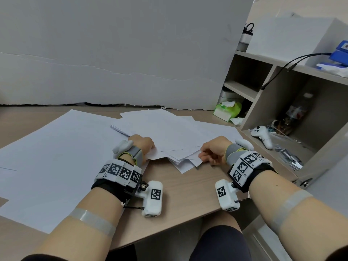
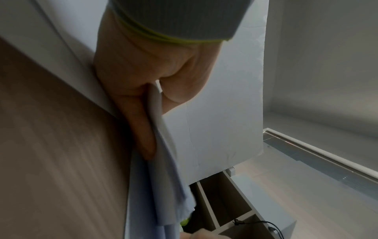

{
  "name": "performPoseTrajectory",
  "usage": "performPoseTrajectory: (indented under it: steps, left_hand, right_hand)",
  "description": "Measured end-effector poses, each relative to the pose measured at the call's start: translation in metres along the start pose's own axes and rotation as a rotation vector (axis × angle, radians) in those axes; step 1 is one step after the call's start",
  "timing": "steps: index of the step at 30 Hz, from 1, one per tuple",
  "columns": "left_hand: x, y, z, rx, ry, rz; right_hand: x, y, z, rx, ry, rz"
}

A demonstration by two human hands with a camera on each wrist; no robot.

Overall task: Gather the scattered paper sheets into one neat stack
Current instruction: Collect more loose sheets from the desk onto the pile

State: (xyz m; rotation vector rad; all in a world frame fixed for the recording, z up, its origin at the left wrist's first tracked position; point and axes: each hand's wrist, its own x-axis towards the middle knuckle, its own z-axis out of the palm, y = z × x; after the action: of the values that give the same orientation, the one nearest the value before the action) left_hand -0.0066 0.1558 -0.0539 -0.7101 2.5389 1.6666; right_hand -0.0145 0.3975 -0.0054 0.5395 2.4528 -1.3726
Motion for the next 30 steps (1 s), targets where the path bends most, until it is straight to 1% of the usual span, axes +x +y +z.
performPoseTrajectory:
  steps: [3,5,6,7,10,13,16,20,21,23,25,27,28,29,30]
  left_hand:
    - [-0.001,-0.006,-0.003,0.061,0.031,0.035]
    - [-0.004,-0.005,-0.002,0.107,-0.013,0.051]
    - [-0.005,0.0,-0.002,0.019,0.019,0.029]
    - [-0.006,0.001,-0.002,-0.056,0.045,0.04]
    - [-0.001,0.004,-0.001,-0.201,0.047,0.043]
    - [0.0,0.008,-0.004,-0.402,0.033,0.039]
    - [0.0,0.012,-0.008,-0.544,0.092,0.063]
    - [-0.01,0.014,-0.015,-0.767,0.11,0.137]
    - [-0.011,0.013,-0.017,-0.816,0.117,0.147]
    - [-0.012,0.012,-0.021,-0.915,0.128,0.146]
    - [-0.013,0.014,-0.023,-0.95,0.142,0.149]
    - [-0.014,0.015,-0.023,-0.971,0.13,0.159]
    - [-0.014,0.015,-0.023,-0.969,0.127,0.164]
    - [-0.016,0.015,-0.022,-0.966,0.126,0.161]
    - [-0.017,0.015,-0.021,-0.964,0.12,0.159]
  right_hand:
    - [0.007,-0.002,-0.007,0.037,0.168,-0.035]
    - [0.013,-0.004,-0.011,0.004,0.259,-0.041]
    - [0.015,-0.005,-0.013,-0.033,0.286,-0.037]
    - [0.017,-0.005,-0.015,-0.064,0.307,-0.035]
    - [0.019,-0.002,-0.018,-0.126,0.325,0.0]
    - [0.024,0.001,-0.02,-0.199,0.343,0.013]
    - [0.022,-0.001,-0.023,-0.205,0.313,0.027]
    - [0.026,-0.003,-0.025,-0.21,0.308,-0.018]
    - [0.023,-0.004,-0.024,-0.247,0.29,-0.019]
    - [0.021,-0.006,-0.022,-0.34,0.198,-0.014]
    - [0.02,-0.008,-0.018,-0.462,0.109,-0.002]
    - [0.049,-0.007,-0.021,-0.609,0.119,0.001]
    - [0.046,-0.011,-0.018,-0.72,0.112,0.005]
    - [0.038,-0.017,-0.016,-0.756,0.092,-0.012]
    - [0.024,-0.024,-0.014,-0.723,0.045,-0.025]
